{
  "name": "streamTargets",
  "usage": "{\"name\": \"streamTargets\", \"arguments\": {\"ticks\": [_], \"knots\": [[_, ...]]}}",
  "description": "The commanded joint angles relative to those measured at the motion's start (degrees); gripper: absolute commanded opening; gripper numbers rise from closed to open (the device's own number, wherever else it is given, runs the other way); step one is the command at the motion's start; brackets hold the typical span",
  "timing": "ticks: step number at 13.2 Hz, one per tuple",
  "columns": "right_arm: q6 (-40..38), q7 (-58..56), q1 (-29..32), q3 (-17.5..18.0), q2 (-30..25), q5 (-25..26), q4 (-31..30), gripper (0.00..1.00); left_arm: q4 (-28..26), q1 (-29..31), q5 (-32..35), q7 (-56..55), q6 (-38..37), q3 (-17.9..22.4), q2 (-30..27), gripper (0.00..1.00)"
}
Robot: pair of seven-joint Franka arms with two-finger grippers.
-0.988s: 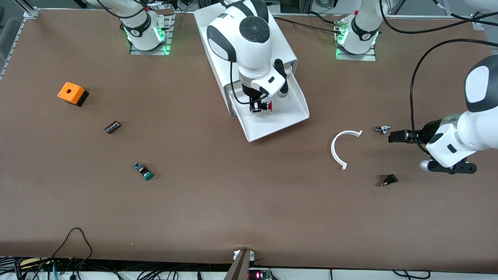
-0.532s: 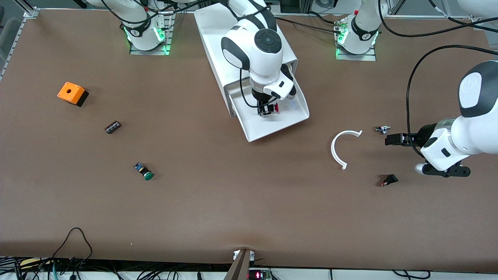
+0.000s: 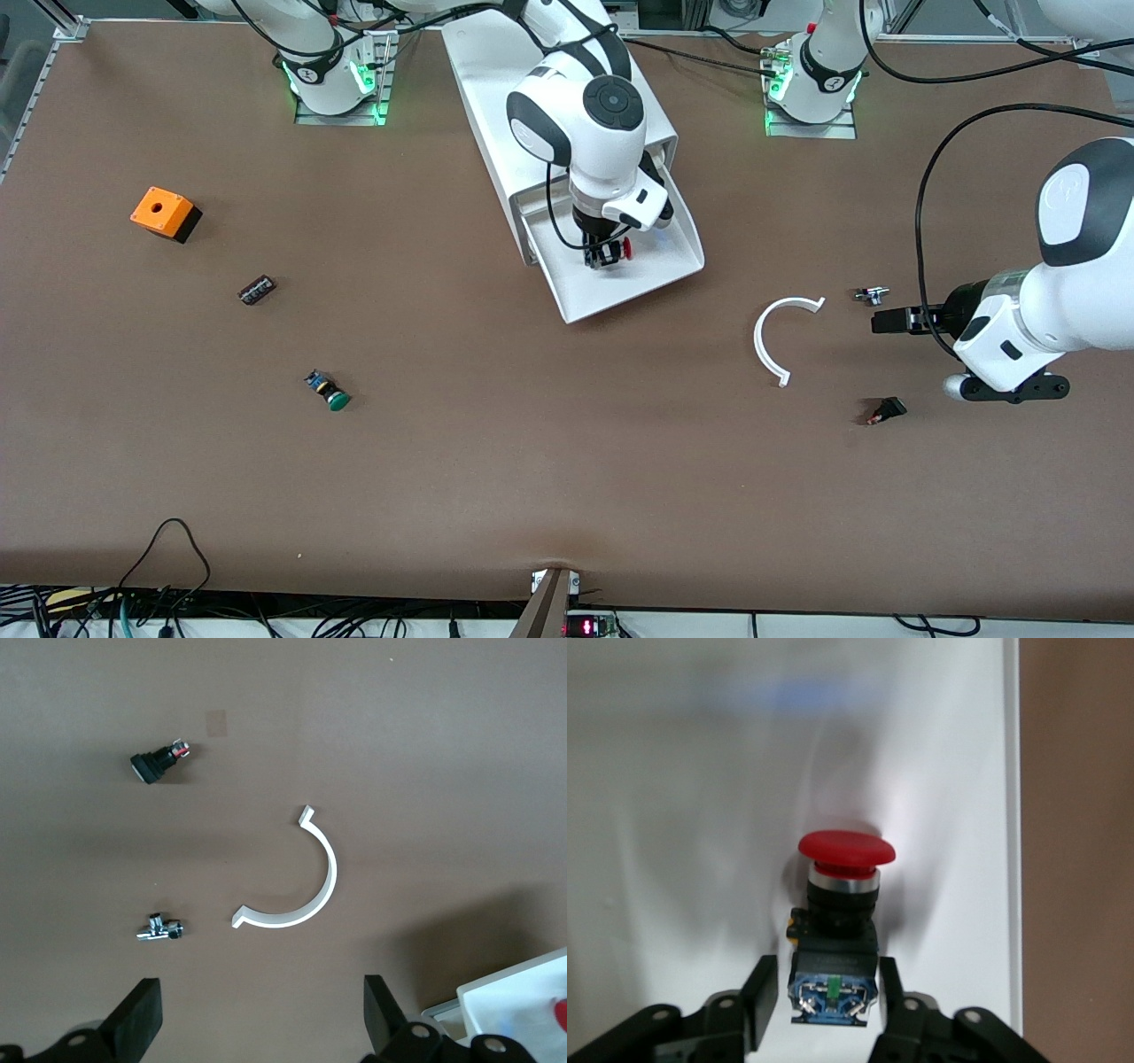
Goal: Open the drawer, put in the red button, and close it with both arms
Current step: 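Lower the red button into the drawer and open the right gripper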
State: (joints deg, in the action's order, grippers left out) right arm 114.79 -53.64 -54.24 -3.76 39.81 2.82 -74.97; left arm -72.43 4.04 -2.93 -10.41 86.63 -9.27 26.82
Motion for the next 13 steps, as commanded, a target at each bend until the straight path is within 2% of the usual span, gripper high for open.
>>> {"name": "streamTargets", "arguments": {"ticks": [1, 3, 4, 7, 9, 13], "knots": [[1.04, 1.43, -0.6, -1.51, 1.24, 0.17, 2.11, 1.0, 0.37, -0.7, 0.03, -4.87, -0.67, -0.13, 0.16, 1.0], [-0.26, 1.43, -0.52, -2.74, 0.28, -0.53, 2.11, 1.0, 0.27, -0.88, 0.03, -6.89, -0.85, -0.13, 0.08, 1.0], [-1.66, 1.43, -0.43, -4.84, -1.21, -2.71, 2.28, 1.0, 0.27, -0.97, 0.03, -7.6, -0.85, -0.22, 0.07, 1.0], [-7.72, 1.43, -0.51, -14.32, -3.15, -9.57, 6.66, 1.0, -0.16, -1.14, 0.03, -8.75, -2.52, -1.01, 0.07, 1.0], [-11.16, 1.35, -0.51, -19.07, -3.24, -10.47, 10.53, 1.0, -0.87, -1.58, -0.23, -10.58, -1.99, -1.1, 0.16, 1.0], [-10.38, 1.69, -0.16, -26.11, -4.74, -10.73, 11.16, 1.0, -6.04, -2.02, -4.45, -11.73, -1.73, -1.98, -0.36, 0.99]]}}
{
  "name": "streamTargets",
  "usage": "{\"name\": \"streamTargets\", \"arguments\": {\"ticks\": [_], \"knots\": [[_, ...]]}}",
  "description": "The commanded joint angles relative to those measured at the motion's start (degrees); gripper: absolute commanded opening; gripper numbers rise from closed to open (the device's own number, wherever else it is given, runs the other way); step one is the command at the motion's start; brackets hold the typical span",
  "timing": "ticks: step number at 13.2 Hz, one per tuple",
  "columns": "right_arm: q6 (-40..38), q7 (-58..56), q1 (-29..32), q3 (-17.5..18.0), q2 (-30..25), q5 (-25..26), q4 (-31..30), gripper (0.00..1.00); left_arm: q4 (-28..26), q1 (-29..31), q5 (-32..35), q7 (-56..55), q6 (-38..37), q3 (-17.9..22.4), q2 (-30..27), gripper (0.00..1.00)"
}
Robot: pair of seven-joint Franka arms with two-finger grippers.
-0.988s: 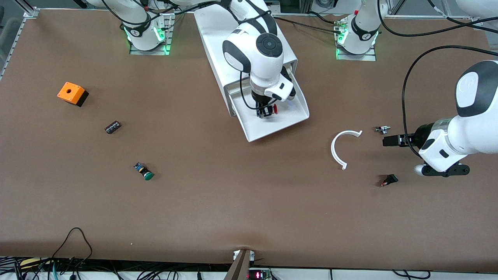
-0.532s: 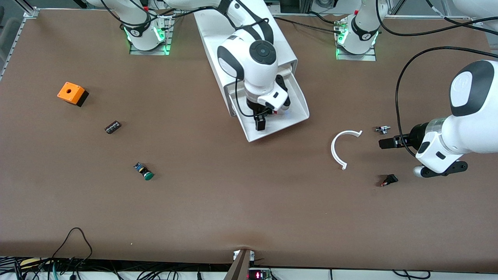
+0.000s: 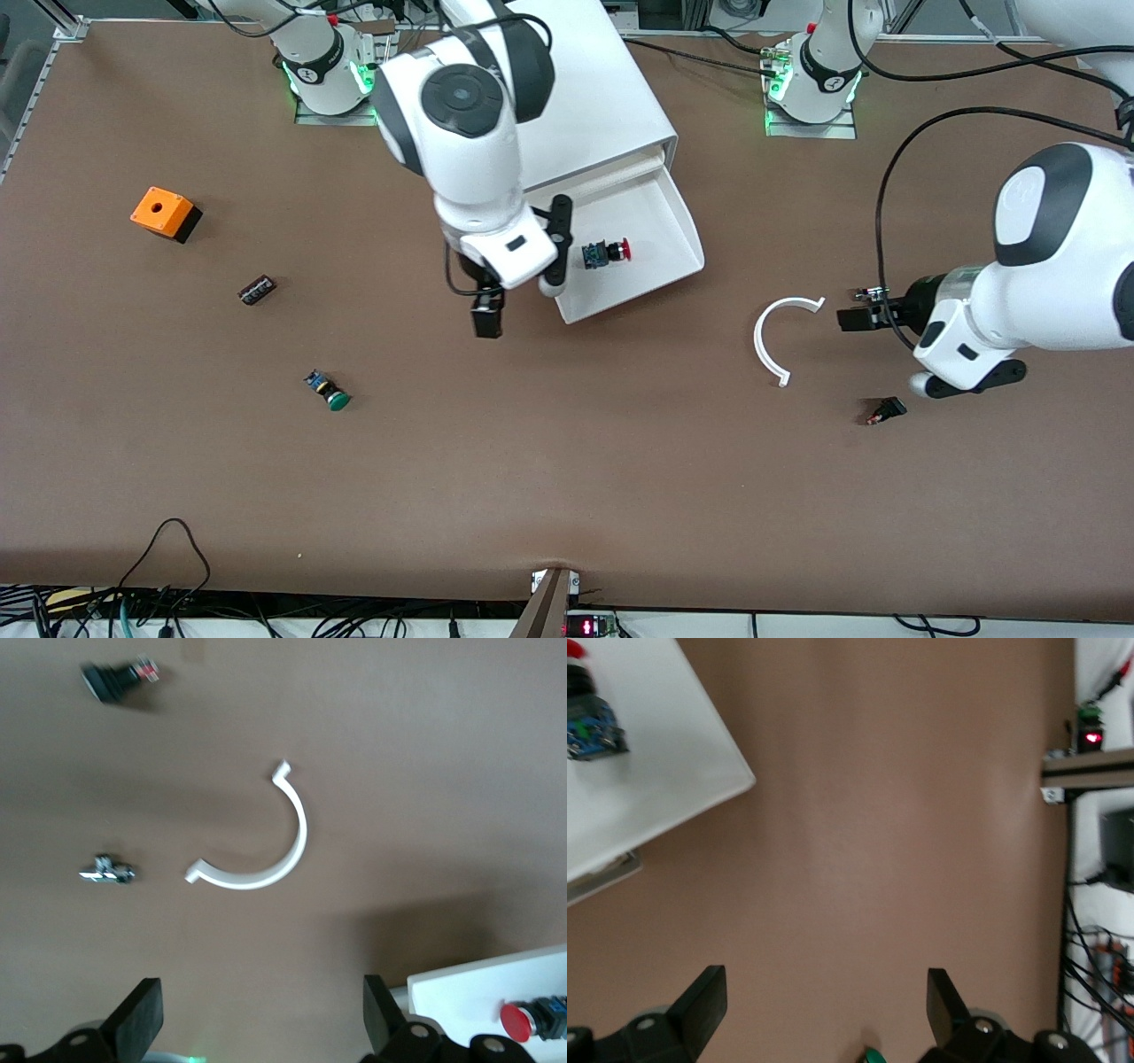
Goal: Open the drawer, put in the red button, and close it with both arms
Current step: 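Withdraw the right gripper while the left gripper moves toward the drawer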
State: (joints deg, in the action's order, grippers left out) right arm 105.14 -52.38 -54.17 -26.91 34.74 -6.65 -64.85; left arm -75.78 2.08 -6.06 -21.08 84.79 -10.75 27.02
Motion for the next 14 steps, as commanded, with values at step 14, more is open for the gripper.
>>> {"name": "streamTargets", "arguments": {"ticks": [14], "knots": [[-8.35, 37.36, 20.74, -6.5, -6.35, -6.62, -12.14, 1.0, -19.76, -18.5, -0.53, -20.3, 37.36, -1.91, 3.13, 0.92]]}}
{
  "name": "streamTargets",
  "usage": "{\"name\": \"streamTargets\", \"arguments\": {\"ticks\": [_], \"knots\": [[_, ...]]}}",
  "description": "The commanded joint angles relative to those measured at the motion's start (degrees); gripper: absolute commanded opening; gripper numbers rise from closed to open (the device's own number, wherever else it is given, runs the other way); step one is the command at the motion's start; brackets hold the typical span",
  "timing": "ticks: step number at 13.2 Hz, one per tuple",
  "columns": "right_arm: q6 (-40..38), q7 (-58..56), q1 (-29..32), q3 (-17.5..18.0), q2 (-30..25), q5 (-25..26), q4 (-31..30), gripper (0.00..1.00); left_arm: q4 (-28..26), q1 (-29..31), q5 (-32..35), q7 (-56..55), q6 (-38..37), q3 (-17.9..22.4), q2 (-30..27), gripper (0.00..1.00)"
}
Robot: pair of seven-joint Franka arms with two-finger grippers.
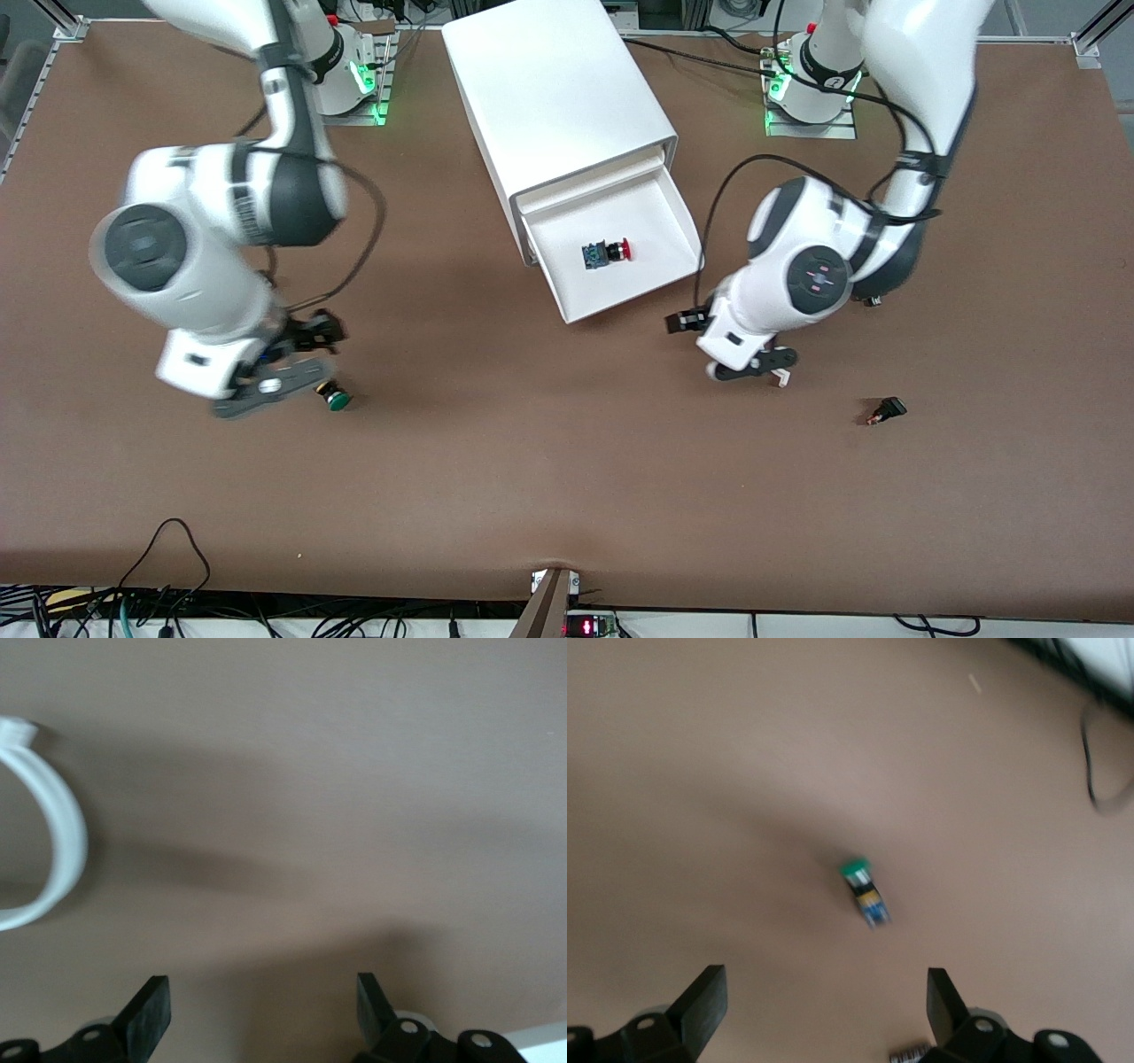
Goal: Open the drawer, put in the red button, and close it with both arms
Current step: 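Push the drawer shut with the left gripper while the right gripper retracts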
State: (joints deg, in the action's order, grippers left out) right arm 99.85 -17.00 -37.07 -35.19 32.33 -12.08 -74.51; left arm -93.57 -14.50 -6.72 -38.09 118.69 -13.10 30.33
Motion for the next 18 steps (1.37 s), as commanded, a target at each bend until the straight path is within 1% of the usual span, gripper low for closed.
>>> {"name": "streamTargets", "arguments": {"ticks": [1, 3, 4, 6, 7, 8, 9, 10, 11, 12, 13, 14, 16, 18], "knots": [[-5.09, 1.54, 6.8, 3.79, -4.98, -1.19, -2.4, 1.0, -2.05, -2.89, 0.21, -4.61, 5.04, 0.44, 0.16, 0.92], [-6.33, 1.36, 13.13, 9.41, -7.62, -0.58, -2.4, 1.0, -2.05, -4.04, 0.12, -8.12, 6.11, 0.44, 0.96, 0.92], [-6.95, 1.36, 16.12, 11.88, -8.76, -0.4, -2.83, 1.0, -2.05, -4.48, 0.12, -10.48, 6.02, 0.35, 1.13, 0.94], [-7.3, 1.44, 23.75, 18.02, -11.05, -0.05, -4.76, 1.0, -2.05, -5.44, -0.49, -12.26, 5.67, 0.35, 1.57, 0.95], [-7.22, 0.57, 29.02, 22.05, -12.1, 0.04, -5.9, 1.0, -2.31, -5.62, -0.58, -13.14, 5.06, 0.35, 1.57, 0.95], [-6.69, -2.04, 33.42, 24.97, -13.59, 0.73, -7.74, 1.0, -3.19, -5.8, -0.58, -13.58, 4.45, -0.08, 1.4, 0.95], [-5.3, -4.94, 35.9, 26.65, -15.52, 2.66, -10.37, 1.0, -3.37, -5.89, -0.67, -13.76, 4.35, -0.78, 1.31, 0.95], [-2.41, -6.54, 37.14, 27.27, -18.15, 4.15, -14.4, 1.0, -3.46, -5.54, -0.75, -14.11, 3.48, -2.01, 1.05, 0.95], [0.05, -7.68, 37.68, 27.28, -21.22, 4.87, -18.44, 1.0, -3.37, -5.01, -0.84, -14.81, 1.3, -3.06, 0.7, 0.95], [1.38, -8.74, 37.86, 27.46, -23.77, 6.0, -21.18, 1.0, -3.28, -4.57, -0.93, -14.9, -1.68, -3.6, 0.69, 0.95], [1.48, -9.53, 37.86, 27.46, -25.28, 8.02, -22.16, 1.0, -2.94, -4.13, -2.06, -14.56, -4.58, -4.3, 0.61, 0.99], [1.31, -10.32, 37.86, 28.5, -26.34, 9.78, -22.35, 1.0, -2.84, -3.96, -3.99, -14.12, -6.0, -4.65, 0.61, 0.99], [1.05, -11.21, 38.12, 29.83, -27.31, 11.28, -22.26, 1.0, -2.84, -4.39, -4.62, -14.2, -6.72, -5.01, 0.17, 0.99], [-0.7, -10.86, 37.95, 30.35, -27.32, 11.9, -21.13, 1.0, -2.76, -4.22, -4.62, -14.11, -8.56, -6.76, 0.52, 0.99]]}}
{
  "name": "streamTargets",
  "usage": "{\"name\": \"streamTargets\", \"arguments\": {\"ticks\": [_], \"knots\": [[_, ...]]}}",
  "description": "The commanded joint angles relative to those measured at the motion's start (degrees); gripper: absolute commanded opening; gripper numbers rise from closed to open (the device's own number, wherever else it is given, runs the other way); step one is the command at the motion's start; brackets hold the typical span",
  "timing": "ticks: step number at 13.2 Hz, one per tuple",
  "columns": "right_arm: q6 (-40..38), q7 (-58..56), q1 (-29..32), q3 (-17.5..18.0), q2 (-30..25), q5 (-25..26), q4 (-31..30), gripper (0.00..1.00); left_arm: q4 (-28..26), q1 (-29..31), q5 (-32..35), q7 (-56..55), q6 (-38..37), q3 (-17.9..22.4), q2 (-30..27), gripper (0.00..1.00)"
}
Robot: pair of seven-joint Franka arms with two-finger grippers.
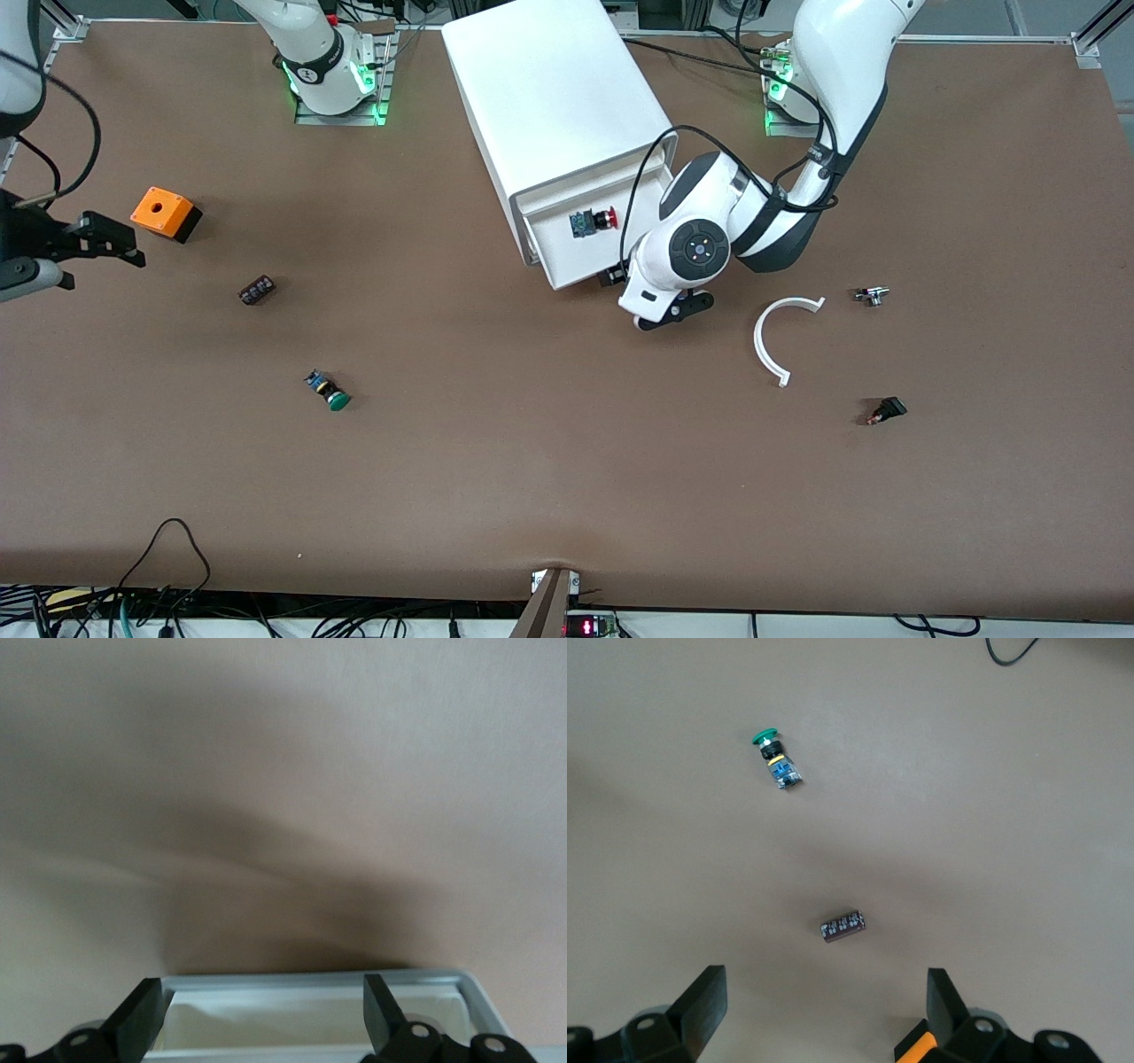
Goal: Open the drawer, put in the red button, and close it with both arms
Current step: 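Push the drawer shut with the left gripper while the right gripper retracts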
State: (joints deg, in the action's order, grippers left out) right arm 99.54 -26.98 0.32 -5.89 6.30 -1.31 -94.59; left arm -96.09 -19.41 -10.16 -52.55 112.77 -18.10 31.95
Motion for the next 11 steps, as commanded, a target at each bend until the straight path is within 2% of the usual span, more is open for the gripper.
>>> {"name": "streamTargets", "arguments": {"ticks": [1, 4, 6, 11], "knots": [[-1.7, -0.44, 0.47, 1.14, -1.2, 1.22, -0.42, 1.0, -0.15, 0.51, -1.87, 0.25, -3.17, -1.94, -1.01, 0.99], [-3.46, 0.53, 0.3, 1.49, -1.28, 1.05, -0.16, 1.0, 0.02, 0.42, -7.92, 0.78, -8.17, -1.94, -0.93, 0.99], [-5.57, 1.49, 0.3, 1.41, -2.07, 1.05, -0.15, 1.0, 0.02, -0.02, -12.58, 1.13, -8.45, -1.94, -0.49, 0.99], [-5.58, 5.1, 0.3, 1.41, -2.08, 1.22, -0.07, 1.0, -0.07, -0.19, -14.7, 2.01, -11.0, -1.94, 0.22, 0.99]]}}
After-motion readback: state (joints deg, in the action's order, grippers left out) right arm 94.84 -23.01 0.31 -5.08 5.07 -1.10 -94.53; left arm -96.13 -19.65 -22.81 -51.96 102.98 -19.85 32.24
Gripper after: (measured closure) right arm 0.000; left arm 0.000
